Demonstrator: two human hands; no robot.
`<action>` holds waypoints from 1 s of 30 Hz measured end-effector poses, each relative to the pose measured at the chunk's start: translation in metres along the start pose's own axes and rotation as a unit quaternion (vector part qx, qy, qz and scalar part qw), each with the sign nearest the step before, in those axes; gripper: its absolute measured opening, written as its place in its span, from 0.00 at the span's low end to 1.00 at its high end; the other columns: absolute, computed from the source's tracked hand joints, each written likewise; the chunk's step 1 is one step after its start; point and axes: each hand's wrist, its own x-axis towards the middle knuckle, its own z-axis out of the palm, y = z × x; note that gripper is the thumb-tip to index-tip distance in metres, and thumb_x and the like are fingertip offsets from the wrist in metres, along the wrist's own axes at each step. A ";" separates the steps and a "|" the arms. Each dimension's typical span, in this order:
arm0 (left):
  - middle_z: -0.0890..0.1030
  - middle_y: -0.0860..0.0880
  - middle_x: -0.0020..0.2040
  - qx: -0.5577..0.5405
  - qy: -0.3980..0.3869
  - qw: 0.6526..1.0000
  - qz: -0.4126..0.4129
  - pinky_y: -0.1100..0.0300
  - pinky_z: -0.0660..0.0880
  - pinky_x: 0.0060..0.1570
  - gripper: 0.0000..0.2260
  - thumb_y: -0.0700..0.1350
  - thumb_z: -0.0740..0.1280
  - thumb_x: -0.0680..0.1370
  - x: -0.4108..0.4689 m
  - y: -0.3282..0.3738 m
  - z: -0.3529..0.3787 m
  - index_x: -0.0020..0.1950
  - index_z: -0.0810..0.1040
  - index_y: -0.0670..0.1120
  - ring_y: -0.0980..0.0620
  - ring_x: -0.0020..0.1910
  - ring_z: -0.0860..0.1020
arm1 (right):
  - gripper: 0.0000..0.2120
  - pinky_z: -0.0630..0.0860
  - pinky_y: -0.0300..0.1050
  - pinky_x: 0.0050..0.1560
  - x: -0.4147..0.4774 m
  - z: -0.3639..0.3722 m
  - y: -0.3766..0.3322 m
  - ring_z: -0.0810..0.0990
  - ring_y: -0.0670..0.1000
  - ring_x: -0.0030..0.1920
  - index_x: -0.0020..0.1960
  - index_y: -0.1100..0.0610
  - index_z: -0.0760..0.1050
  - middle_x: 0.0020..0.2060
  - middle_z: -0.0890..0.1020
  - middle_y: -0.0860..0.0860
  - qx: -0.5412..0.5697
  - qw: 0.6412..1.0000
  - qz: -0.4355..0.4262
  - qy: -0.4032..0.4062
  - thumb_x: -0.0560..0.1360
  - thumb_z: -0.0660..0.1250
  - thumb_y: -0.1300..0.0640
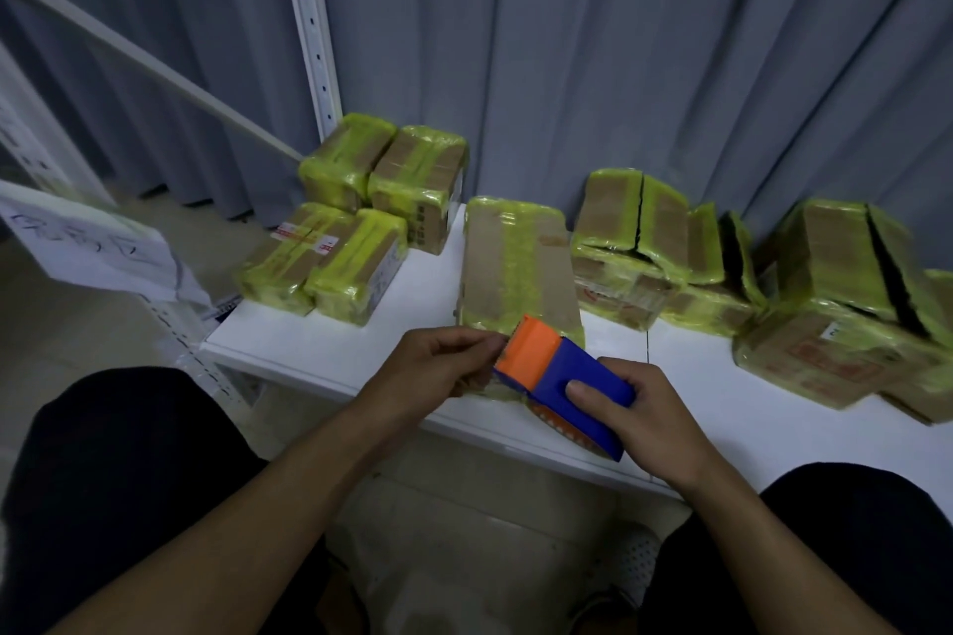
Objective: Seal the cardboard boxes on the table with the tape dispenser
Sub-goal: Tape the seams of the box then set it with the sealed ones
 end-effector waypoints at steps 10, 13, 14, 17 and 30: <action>0.83 0.46 0.41 -0.116 0.024 0.989 -0.090 0.58 0.71 0.41 0.14 0.46 0.63 0.81 0.009 -0.003 0.000 0.43 0.86 0.48 0.50 0.40 0.80 | 0.18 0.77 0.41 0.38 0.006 0.002 0.001 0.83 0.52 0.36 0.41 0.48 0.83 0.36 0.84 0.53 0.018 1.000 -0.006 0.000 0.68 0.71 0.33; 0.84 0.47 0.41 -0.105 0.054 0.988 -0.095 0.58 0.71 0.41 0.12 0.50 0.66 0.80 0.011 -0.003 0.000 0.43 0.86 0.47 0.53 0.38 0.80 | 0.18 0.76 0.42 0.37 0.006 0.001 0.003 0.82 0.53 0.35 0.40 0.48 0.83 0.35 0.83 0.53 0.014 1.000 -0.002 0.001 0.68 0.71 0.33; 0.85 0.48 0.42 -0.065 0.059 0.993 -0.080 0.59 0.72 0.42 0.09 0.50 0.69 0.79 0.011 -0.004 0.000 0.47 0.86 0.47 0.56 0.37 0.80 | 0.17 0.76 0.41 0.37 0.006 0.001 0.003 0.82 0.52 0.35 0.40 0.48 0.83 0.35 0.83 0.53 0.016 1.000 0.000 0.000 0.68 0.71 0.34; 0.84 0.54 0.40 0.006 0.059 0.997 -0.041 0.60 0.71 0.42 0.06 0.47 0.72 0.77 0.012 -0.008 -0.002 0.51 0.86 0.48 0.61 0.36 0.79 | 0.16 0.75 0.40 0.36 0.005 -0.001 0.005 0.81 0.50 0.33 0.38 0.47 0.82 0.33 0.82 0.52 0.013 1.000 0.005 -0.004 0.68 0.72 0.35; 0.84 0.54 0.37 -0.015 0.088 0.996 -0.023 0.73 0.71 0.31 0.03 0.41 0.73 0.76 0.019 -0.018 0.000 0.49 0.85 0.45 0.65 0.32 0.78 | 0.26 0.71 0.43 0.35 0.002 0.001 0.008 0.77 0.57 0.31 0.37 0.56 0.80 0.31 0.79 0.56 -0.034 0.999 0.019 0.025 0.67 0.72 0.32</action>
